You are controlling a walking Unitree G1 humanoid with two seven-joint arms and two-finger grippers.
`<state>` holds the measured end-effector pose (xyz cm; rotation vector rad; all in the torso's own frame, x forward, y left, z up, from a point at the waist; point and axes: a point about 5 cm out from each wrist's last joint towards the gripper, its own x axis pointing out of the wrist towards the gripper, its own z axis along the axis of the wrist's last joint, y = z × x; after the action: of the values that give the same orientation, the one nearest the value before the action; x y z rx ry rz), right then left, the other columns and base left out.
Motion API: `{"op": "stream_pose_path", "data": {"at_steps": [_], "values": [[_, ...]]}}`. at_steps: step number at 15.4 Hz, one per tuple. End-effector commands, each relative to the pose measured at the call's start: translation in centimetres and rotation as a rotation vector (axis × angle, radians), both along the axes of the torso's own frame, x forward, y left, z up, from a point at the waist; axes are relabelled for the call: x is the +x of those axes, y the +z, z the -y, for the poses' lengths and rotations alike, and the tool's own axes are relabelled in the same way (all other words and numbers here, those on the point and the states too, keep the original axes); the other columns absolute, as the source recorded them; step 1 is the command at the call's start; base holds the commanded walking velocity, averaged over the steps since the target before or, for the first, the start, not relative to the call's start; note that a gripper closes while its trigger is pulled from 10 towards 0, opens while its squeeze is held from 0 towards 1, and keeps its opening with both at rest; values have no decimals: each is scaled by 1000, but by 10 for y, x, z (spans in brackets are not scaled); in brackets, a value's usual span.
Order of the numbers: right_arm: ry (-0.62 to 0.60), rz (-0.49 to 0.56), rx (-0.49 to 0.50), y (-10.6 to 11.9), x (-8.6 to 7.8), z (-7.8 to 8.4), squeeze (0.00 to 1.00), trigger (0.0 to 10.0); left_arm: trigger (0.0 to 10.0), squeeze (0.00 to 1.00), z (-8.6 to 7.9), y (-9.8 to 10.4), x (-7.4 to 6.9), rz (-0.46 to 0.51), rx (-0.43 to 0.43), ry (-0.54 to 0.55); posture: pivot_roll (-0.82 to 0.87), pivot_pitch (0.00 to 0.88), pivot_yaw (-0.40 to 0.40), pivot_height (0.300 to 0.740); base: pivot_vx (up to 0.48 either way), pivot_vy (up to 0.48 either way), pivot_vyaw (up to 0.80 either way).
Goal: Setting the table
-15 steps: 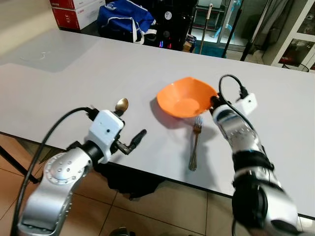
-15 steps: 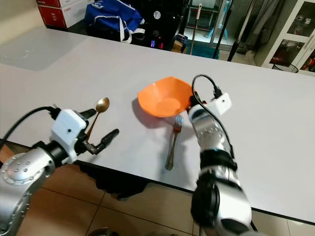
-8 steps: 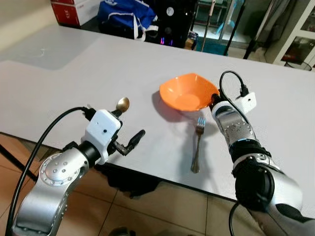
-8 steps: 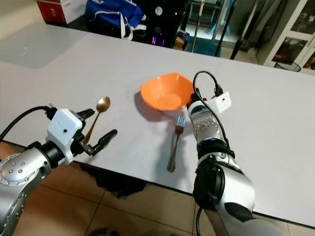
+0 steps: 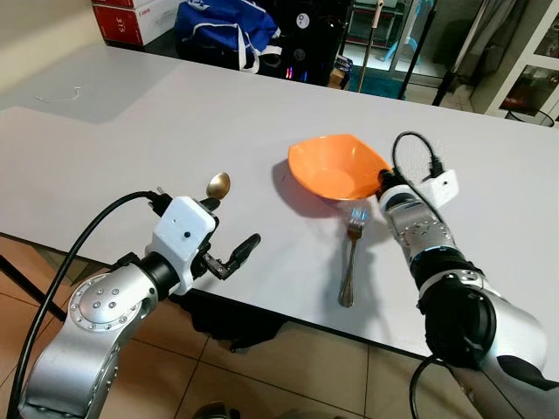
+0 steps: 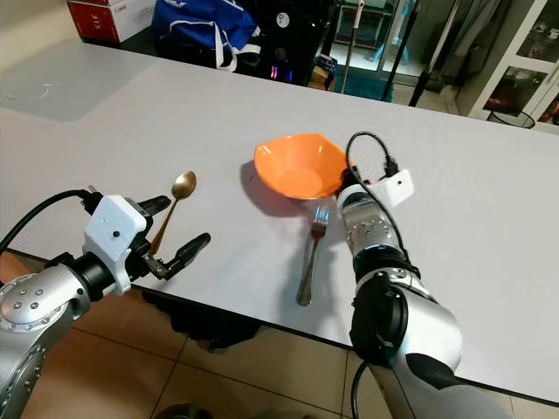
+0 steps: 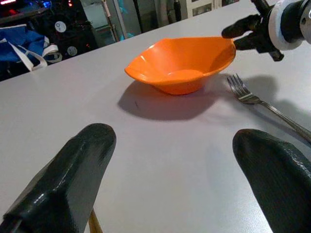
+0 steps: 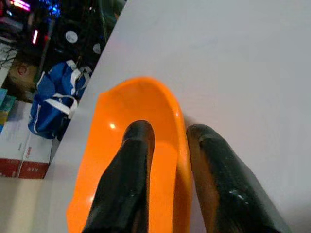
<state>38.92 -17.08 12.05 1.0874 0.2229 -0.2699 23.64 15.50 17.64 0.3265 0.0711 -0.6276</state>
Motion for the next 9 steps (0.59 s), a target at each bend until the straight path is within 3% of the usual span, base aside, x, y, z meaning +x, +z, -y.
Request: {"op": "stream_pose_path", "data": {"at_steps": [1, 2, 5, 6, 8, 9], "values": [[-26, 7, -11, 4, 1, 7, 1000, 10000, 10000, 0, 5, 2, 0, 5, -6, -32, 127, 24, -48, 740, 0, 0, 0], [-32, 13, -17, 6, 2, 10, 0, 10000, 10000, 0, 6, 3, 1, 18, -11, -35, 125, 22, -48, 740, 0, 0, 0], [-18, 27, -81, 8, 2, 17, 0, 10000, 10000, 0, 12, 3, -2, 22, -28, -62, 114, 16, -50, 740, 0, 0, 0], [-27, 37, -116, 8, 0, 23, 0, 10000, 10000, 0, 11, 0, 1, 18, -23, -19, 95, 12, -48, 740, 0, 0, 0], [-11, 126, -213, 20, -1, 28, 0, 10000, 10000, 0, 5, -4, 8, 15, -2, 71, 86, 13, -44, 740, 0, 480, 0], [64, 293, -358, 41, -8, 17, 0, 10000, 10000, 0, -4, -5, 17, 42, 44, 176, 72, 14, -37, 740, 0, 480, 0]]}}
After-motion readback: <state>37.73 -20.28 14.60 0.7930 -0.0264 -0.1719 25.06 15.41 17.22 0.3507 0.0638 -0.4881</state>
